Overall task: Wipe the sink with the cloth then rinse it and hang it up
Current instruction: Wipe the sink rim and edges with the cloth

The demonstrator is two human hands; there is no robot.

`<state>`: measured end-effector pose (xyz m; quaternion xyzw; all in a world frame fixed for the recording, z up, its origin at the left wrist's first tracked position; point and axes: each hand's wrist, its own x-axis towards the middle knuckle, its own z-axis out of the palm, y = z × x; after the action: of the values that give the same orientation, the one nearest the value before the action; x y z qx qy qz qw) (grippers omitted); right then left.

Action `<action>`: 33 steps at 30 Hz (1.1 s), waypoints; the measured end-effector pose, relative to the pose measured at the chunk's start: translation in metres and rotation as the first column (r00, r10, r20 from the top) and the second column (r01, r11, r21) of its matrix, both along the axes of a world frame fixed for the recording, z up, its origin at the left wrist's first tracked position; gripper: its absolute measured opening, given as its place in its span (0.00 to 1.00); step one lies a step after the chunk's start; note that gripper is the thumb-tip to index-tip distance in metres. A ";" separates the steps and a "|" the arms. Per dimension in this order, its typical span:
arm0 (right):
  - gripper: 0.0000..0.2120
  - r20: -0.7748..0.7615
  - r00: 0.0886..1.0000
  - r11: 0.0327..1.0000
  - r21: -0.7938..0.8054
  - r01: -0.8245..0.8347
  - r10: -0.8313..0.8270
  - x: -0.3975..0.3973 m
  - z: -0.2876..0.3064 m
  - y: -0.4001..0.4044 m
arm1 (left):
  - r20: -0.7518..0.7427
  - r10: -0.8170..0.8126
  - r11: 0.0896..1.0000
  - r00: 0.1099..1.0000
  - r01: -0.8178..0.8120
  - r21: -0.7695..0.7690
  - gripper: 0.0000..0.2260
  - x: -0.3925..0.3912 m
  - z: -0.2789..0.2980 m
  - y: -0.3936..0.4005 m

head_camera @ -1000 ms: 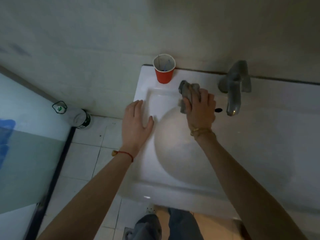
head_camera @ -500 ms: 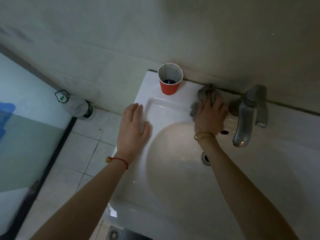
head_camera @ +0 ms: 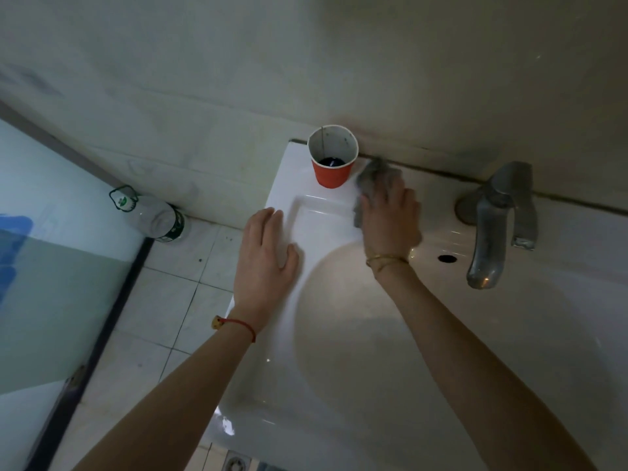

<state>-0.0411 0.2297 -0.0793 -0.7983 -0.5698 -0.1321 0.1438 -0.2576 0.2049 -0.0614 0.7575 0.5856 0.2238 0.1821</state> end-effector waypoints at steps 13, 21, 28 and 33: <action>0.18 0.049 0.998 0.999 -0.003 -0.049 0.049 0.010 0.001 -0.010 | 0.023 -0.006 1.000 1.000 0.006 0.010 0.24 0.000 0.000 0.001; 0.20 -0.152 0.963 0.975 -0.032 0.221 -0.224 0.053 0.000 -0.053 | 0.036 -0.003 1.000 0.999 0.003 0.006 0.24 -0.001 0.001 0.001; 0.20 0.045 0.994 0.991 -0.094 -0.095 0.100 0.021 -0.005 -0.026 | 0.036 -0.015 1.000 0.999 0.015 -0.002 0.24 -0.002 -0.001 0.001; 0.19 -0.110 0.963 0.970 -0.015 0.244 -0.244 0.043 -0.002 -0.055 | 0.028 0.000 1.000 1.000 0.001 -0.013 0.24 -0.003 0.000 0.001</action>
<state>0.0015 0.1752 -0.0811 -0.8686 -0.4583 -0.1037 0.1571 -0.2608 0.2056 -0.0610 0.7533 0.5843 0.2303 0.1953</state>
